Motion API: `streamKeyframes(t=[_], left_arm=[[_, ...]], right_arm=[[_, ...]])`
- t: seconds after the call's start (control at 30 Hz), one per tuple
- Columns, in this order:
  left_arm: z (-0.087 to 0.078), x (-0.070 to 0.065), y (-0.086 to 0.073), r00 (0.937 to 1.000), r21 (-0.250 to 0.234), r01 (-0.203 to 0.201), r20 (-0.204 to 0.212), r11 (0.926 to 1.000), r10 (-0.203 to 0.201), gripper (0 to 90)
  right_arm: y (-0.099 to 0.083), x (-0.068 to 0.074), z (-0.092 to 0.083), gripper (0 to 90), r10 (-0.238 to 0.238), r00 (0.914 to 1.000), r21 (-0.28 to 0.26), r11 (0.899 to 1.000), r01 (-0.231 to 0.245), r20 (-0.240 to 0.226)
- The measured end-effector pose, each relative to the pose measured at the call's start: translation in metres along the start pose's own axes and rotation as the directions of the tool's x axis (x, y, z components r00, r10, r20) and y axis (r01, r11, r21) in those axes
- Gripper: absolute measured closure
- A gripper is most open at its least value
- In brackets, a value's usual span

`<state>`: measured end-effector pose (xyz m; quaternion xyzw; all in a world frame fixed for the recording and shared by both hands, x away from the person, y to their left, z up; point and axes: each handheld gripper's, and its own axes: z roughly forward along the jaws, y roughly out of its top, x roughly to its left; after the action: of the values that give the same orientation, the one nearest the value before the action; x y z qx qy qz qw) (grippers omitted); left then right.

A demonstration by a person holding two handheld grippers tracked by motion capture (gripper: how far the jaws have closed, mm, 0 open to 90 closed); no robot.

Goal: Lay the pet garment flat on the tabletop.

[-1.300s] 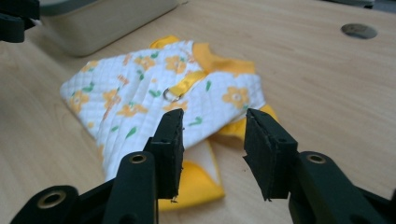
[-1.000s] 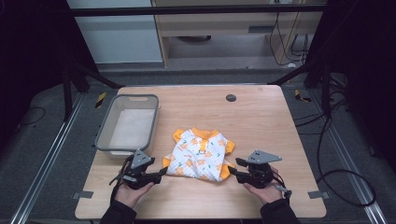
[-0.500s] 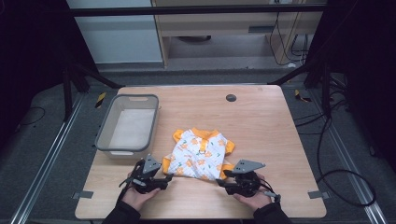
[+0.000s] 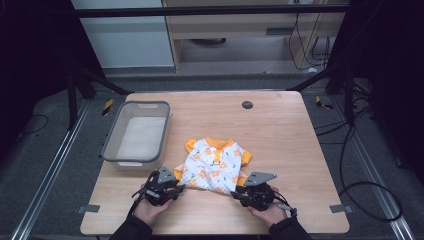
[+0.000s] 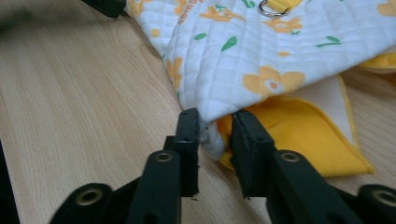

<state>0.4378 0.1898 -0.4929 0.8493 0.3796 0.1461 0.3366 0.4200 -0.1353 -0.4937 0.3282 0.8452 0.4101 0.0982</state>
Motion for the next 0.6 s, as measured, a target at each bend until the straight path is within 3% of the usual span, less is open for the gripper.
streamKeyframes(t=[0.1,0.27,0.43,0.6], left_arm=[[0.000,0.000,0.001,0.9999,0.005,0.010,0.013,0.9999,-0.010,74.6],[-0.003,0.001,0.003,0.9984,0.013,0.025,0.050,0.9996,-0.026,80.8],[-0.026,-0.002,0.008,0.9941,-0.049,0.029,0.106,0.9983,-0.024,82.1],[-0.057,-0.008,0.014,0.9893,-0.127,0.028,0.145,0.9915,-0.009,82.2]], right_arm=[[0.001,0.000,0.000,80.2,0.007,1.0000,0.005,1.000,-0.007,-0.003],[0.003,-0.001,-0.002,82.9,0.033,0.9990,0.006,0.999,-0.033,-0.031],[0.007,-0.003,-0.015,83.3,0.045,0.9975,-0.049,0.998,-0.048,-0.055],[0.012,-0.003,-0.039,82.9,0.045,0.9942,-0.119,0.991,-0.057,-0.097]])
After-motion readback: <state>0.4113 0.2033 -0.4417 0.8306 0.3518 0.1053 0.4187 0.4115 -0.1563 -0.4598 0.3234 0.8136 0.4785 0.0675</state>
